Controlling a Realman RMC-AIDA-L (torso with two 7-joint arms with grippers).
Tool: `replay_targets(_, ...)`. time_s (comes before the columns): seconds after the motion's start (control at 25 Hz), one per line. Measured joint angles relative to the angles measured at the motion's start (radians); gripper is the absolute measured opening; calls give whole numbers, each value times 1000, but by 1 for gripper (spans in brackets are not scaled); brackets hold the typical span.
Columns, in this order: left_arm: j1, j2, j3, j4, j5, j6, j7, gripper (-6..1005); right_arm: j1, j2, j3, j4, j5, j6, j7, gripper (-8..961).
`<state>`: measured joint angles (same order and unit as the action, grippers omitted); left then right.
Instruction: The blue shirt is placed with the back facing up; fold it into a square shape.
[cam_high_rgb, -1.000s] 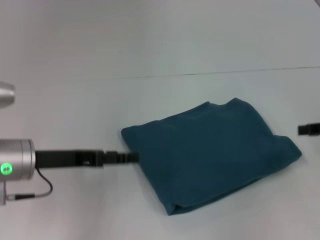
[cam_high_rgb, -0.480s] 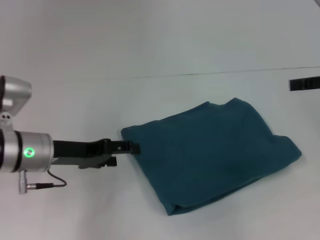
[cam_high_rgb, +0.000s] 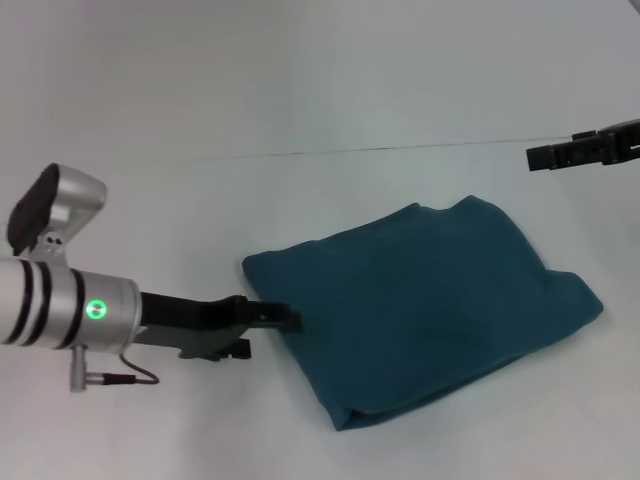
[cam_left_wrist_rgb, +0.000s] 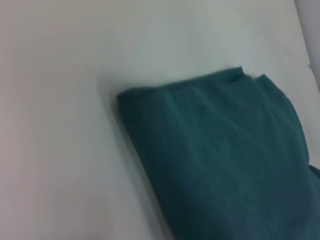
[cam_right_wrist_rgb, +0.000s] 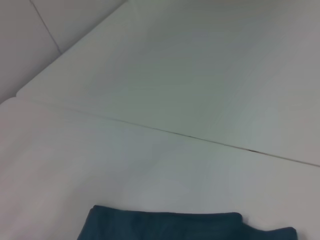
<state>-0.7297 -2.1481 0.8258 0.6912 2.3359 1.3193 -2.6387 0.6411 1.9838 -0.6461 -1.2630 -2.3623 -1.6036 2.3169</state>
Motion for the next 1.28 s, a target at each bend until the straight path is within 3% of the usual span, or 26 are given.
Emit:
replay_targets(0.2,-36,-13,10,-46,2,-12,-1,947,3,6,-1,1,4,2,-9,946)
replay_targets(0.48,-77,-15,29,-112,2,-67,-2,944,-3,15,-1,-4,7,-3,-17,946)
replay_targets(0.76,-83,-15,38,-149,3,-129,-7,938,-7,24,-1,-5,8,-4,-36,946)
replay_targets(1.28,-118,-21,40,-179,-20,-119,19,928,-7,26,-1,-5,8,0,-37,947)
